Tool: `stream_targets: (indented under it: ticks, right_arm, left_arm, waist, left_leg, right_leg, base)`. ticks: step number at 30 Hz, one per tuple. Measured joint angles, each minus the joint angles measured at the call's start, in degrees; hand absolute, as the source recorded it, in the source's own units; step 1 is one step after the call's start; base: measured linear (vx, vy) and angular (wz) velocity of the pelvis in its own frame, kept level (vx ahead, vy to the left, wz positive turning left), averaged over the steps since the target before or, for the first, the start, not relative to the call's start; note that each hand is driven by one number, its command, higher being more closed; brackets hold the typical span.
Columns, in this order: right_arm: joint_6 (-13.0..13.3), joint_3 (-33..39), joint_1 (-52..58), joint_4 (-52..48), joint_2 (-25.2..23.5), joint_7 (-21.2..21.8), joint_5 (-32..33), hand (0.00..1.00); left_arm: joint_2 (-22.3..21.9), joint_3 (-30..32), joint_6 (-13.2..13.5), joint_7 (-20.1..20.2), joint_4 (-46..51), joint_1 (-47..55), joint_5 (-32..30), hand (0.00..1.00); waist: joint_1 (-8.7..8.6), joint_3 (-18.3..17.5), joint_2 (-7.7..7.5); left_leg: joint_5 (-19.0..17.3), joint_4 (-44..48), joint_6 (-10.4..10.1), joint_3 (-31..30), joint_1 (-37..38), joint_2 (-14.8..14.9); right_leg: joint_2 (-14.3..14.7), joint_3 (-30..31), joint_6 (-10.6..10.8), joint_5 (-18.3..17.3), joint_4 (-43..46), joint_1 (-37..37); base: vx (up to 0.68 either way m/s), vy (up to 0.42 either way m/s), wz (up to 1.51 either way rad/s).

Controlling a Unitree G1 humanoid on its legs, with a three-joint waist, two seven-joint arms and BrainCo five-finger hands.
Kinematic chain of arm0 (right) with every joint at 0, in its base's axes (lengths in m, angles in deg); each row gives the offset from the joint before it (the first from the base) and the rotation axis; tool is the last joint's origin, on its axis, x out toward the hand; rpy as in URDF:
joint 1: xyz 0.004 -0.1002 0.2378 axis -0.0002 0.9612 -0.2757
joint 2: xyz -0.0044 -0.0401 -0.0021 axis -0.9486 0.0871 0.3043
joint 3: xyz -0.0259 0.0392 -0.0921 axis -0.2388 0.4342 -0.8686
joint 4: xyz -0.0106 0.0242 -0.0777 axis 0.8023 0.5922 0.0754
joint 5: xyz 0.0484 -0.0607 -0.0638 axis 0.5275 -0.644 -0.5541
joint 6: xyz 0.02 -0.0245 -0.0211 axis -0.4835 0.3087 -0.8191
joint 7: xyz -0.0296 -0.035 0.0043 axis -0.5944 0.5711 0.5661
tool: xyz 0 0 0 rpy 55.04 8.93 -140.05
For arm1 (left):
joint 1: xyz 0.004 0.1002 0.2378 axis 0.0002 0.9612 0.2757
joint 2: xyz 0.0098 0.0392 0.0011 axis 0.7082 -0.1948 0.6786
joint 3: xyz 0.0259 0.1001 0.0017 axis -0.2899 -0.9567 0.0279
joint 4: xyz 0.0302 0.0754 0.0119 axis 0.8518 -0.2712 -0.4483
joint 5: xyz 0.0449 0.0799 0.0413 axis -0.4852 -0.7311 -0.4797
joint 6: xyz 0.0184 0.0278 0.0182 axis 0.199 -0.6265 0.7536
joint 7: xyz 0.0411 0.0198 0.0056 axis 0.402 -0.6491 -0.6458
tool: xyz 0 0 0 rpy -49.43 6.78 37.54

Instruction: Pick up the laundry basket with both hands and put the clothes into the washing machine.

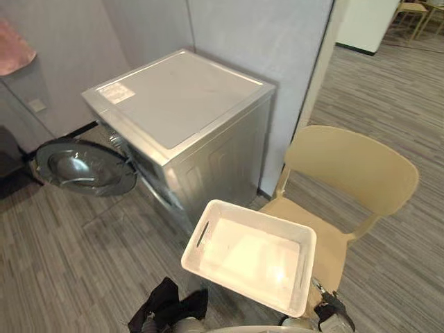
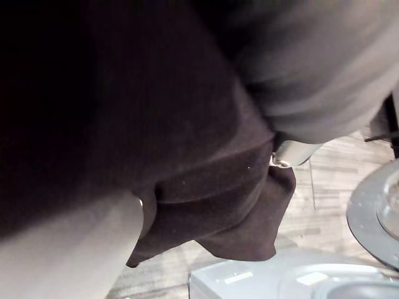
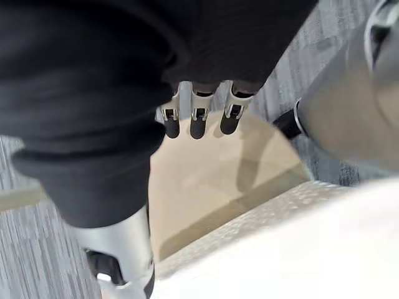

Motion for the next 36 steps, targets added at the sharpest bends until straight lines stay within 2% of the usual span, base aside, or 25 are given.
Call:
stream_targets:
  ticks: [1,2,3,4,6,8,13,15,17,18,20,21,23,24,25,27,28,29,30,32,36]
  right_arm:
    - [-0.53,1.87,0.23,2.72,-0.49,0.05,0.60,0.00]
    - [-0.76,2.30,0.40,3.98,-1.09,0.09,0.61,0.00]
    - [-1.22,3.61,0.71,5.70,-2.13,0.04,0.62,0.00]
    - [-1.79,3.73,1.85,6.66,-2.21,0.16,0.60,0.00]
    - [-2.18,3.68,3.34,7.09,-2.38,0.26,0.50,0.00]
    - [-2.32,2.34,4.43,6.93,-2.44,0.27,0.30,0.00]
    - [-2.90,-3.94,4.47,4.58,-1.78,0.23,-1.16,0.00]
    - [-2.91,-5.37,4.64,3.45,-1.94,0.08,-1.22,0.00]
    - [-2.87,-5.77,5.13,2.80,-1.66,0.05,-1.26,0.00]
    - [-2.88,-5.81,5.39,2.43,-1.43,0.64,-1.26,0.00]
    - [-2.80,-5.81,5.32,2.40,-1.33,1.26,-1.22,0.00]
    - [-2.66,-5.79,5.32,2.34,-1.85,1.49,-1.18,0.00]
    - [-2.46,-5.76,5.55,2.21,-2.38,1.53,-1.16,0.00]
    - [-2.11,-5.71,5.98,2.18,-2.75,1.53,-1.12,0.00]
    - [-2.09,-5.61,6.18,2.30,-2.97,1.53,-1.10,0.00]
    - [-1.89,-5.22,6.08,2.31,-3.20,1.60,-1.03,0.00]
    - [-1.87,-5.10,6.06,2.40,-3.23,1.60,-0.83,0.00]
    - [-1.84,-4.77,6.06,2.46,-3.21,1.60,-0.38,0.00]
    - [-1.85,-4.42,6.16,2.56,-3.20,1.60,-0.34,0.00]
    - [-1.80,-2.60,6.30,3.41,-3.19,1.53,0.97,0.00]
    - [-1.63,-2.00,6.85,3.58,-3.33,1.49,1.74,0.00]
  left_arm:
    - [0.43,-0.30,-0.14,0.02,-0.13,0.40,-0.11,1.00]
    - [1.04,-0.49,-0.14,0.03,-0.26,0.36,-0.07,1.00]
    - [2.67,-0.78,-0.17,0.07,-0.81,0.19,-0.09,1.00]
    - [4.19,-2.66,-0.44,0.03,-1.55,0.45,-0.54,1.00]
    - [5.50,-6.04,-0.45,0.16,-2.12,1.00,-1.17,1.00]
    - [5.95,-9.47,-0.21,0.53,-2.12,1.04,-1.18,1.00]
    - [6.05,-11.74,0.61,1.15,-2.14,0.54,-2.19,1.00]
    - [6.19,-11.57,0.75,1.18,-2.16,0.52,-2.26,1.00]
    - [6.27,-11.23,0.76,1.21,-2.31,0.31,-2.39,1.00]
    - [6.23,-11.12,0.68,1.22,-2.34,0.38,-3.13,1.00]
    - [6.43,-11.08,0.63,1.26,-2.37,0.67,-4.37,1.00]
    - [7.20,-10.05,0.50,1.33,-2.39,0.99,-5.15,1.00]
    - [7.22,-8.13,0.20,1.65,-2.41,0.97,-5.97,1.00]
    - [7.21,-6.74,0.11,2.23,-2.67,0.50,-6.41,1.00]
    - [7.20,-4.92,0.08,2.38,-3.38,-0.19,-6.63,1.00]
    - [7.01,-3.45,-0.11,2.36,-3.50,-0.47,-6.64,1.00]
    - [6.65,-2.85,-0.13,2.37,-3.61,-0.92,-6.64,1.00]
    - [6.09,-2.91,-0.13,2.37,-4.09,-1.93,-6.66,1.00]
    - [5.56,-2.98,-0.14,2.38,-4.47,-2.58,-6.67,1.00]
    - [4.48,-3.44,-0.07,2.65,-4.42,-5.16,-7.09,1.00]
    - [3.44,-6.79,0.16,2.83,-3.81,-6.11,-7.04,1.00]
  waist:
    - [-0.58,-0.85,-1.22]
    - [-0.86,-0.86,-1.65]
    - [-0.97,-0.91,-3.20]
    - [-1.03,-1.10,-3.92]
    - [-1.04,-1.52,-4.13]
    - [-0.94,-2.34,-4.29]
    - [-0.75,-2.44,-4.74]
    - [-0.41,-2.44,-5.09]
    - [0.19,-2.21,-5.12]
    - [0.45,-1.96,-4.07]
    - [0.53,-1.93,-3.82]
    - [0.51,-1.93,-4.40]
    - [0.39,-1.89,-4.89]
    - [0.24,-1.91,-5.29]
    - [0.57,-2.00,-5.96]
    - [0.55,-2.47,-6.75]
    - [0.64,-2.46,-6.74]
    - [0.35,-2.23,-6.20]
    - [0.03,-2.20,-5.83]
    - [-1.11,-2.10,-5.22]
    - [-1.28,-2.54,-4.80]
  left_leg:
    - [-0.50,-6.67,-1.80,0.23,0.33,-2.43]
    - [-0.32,-8.81,-2.12,0.08,0.38,-3.43]
    - [0.90,-10.72,-2.70,-0.26,1.05,-5.64]
    - [1.09,-11.42,-2.86,-0.35,2.57,-6.67]
    - [1.10,-12.69,-2.85,-0.37,4.74,-7.38]
    - [2.39,-15.18,-2.65,-0.06,5.52,-8.33]
    - [3.36,-18.27,-2.36,1.08,5.85,-10.15]
    - [2.67,-18.43,-1.74,1.65,6.25,-10.56]
    - [-0.20,-18.67,-2.29,1.11,6.82,-9.91]
    - [-0.57,-18.41,-2.39,-0.27,6.80,-8.57]
    - [-0.58,-18.24,-2.38,-1.25,6.69,-6.75]
    - [-0.58,-18.15,-2.36,-2.80,6.53,-4.94]
    - [-0.52,-17.63,-2.24,-4.66,5.65,-3.32]
    - [-0.59,-16.91,-2.35,-6.68,4.24,-2.77]
    - [-0.57,-16.74,-2.34,-7.48,3.27,-3.08]
    - [-0.07,-16.35,-2.73,-8.82,2.10,-3.23]
    - [2.80,-16.60,-2.88,-9.79,1.78,-3.17]
    - [4.06,-17.37,-3.13,-10.38,1.75,-2.96]
    - [4.83,-17.89,-3.25,-10.95,1.76,-2.93]
    - [6.10,-17.29,-1.92,-11.23,1.17,-2.98]
    - [5.80,-15.48,-2.15,-11.67,0.68,-2.99]
  right_leg:
    - [-0.08,-1.10,0.34,3.09,-4.46,0.13]
    - [-0.32,-1.20,0.35,4.37,-6.22,0.20]
    - [-0.92,-1.20,-0.09,6.75,-9.27,1.39]
    - [-1.20,-1.07,-0.76,8.12,-11.33,3.59]
    - [-1.49,-0.99,-1.14,8.56,-12.23,6.18]
    - [-2.19,-0.92,-0.37,9.01,-12.12,5.54]
    - [-4.01,-0.08,0.43,9.55,-10.60,3.11]
    - [-4.79,-0.06,0.37,9.52,-9.50,3.11]
    - [-5.00,0.29,-0.85,9.03,-6.63,2.77]
    - [-3.52,3.36,-3.75,10.47,-2.97,1.70]
    - [-1.32,7.16,-5.32,11.62,-0.54,0.62]
    - [1.06,11.71,-5.46,11.60,2.90,-0.77]
    - [4.02,16.01,-4.26,8.11,6.66,-2.01]
    - [6.90,18.23,-3.51,3.46,7.24,-1.98]
    - [7.54,19.66,-3.24,-0.07,4.72,-0.86]
    - [7.99,21.95,-1.37,-3.21,2.87,-0.11]
    - [8.34,22.42,-1.19,-5.47,2.82,-0.02]
    - [8.61,22.40,-0.86,-7.14,2.72,0.72]
    - [8.74,22.50,-1.20,-7.77,2.75,1.09]
    - [9.14,22.59,-2.60,-8.58,3.04,3.22]
    - [9.60,25.25,-3.42,-9.03,4.18,5.92]
  base:
    - [-0.08,0.307,0.49]
    - [-0.09,0.275,0.44]
    - [-0.05,0.251,0.23]
    - [-0.04,0.230,0.16]
    - [-0.04,0.108,0.07]
    - [-0.05,0.030,-0.02]
    - [-0.08,0.009,-0.05]
    - [-0.07,0.026,0.10]
    - [-0.06,0.026,0.22]
    - [-0.05,0.035,0.25]
    - [-0.01,0.008,0.20]
    - [0.04,-0.028,0.22]
    - [0.06,-0.082,0.34]
    - [0.10,-0.166,0.41]
    - [0.10,-0.166,0.34]
    - [0.11,-0.179,0.10]
    - [0.14,-0.241,0.23]
    - [0.11,-0.198,0.38]
    - [0.11,-0.161,0.71]
    - [0.09,-0.093,0.88]
    - [0.05,-0.018,0.66]
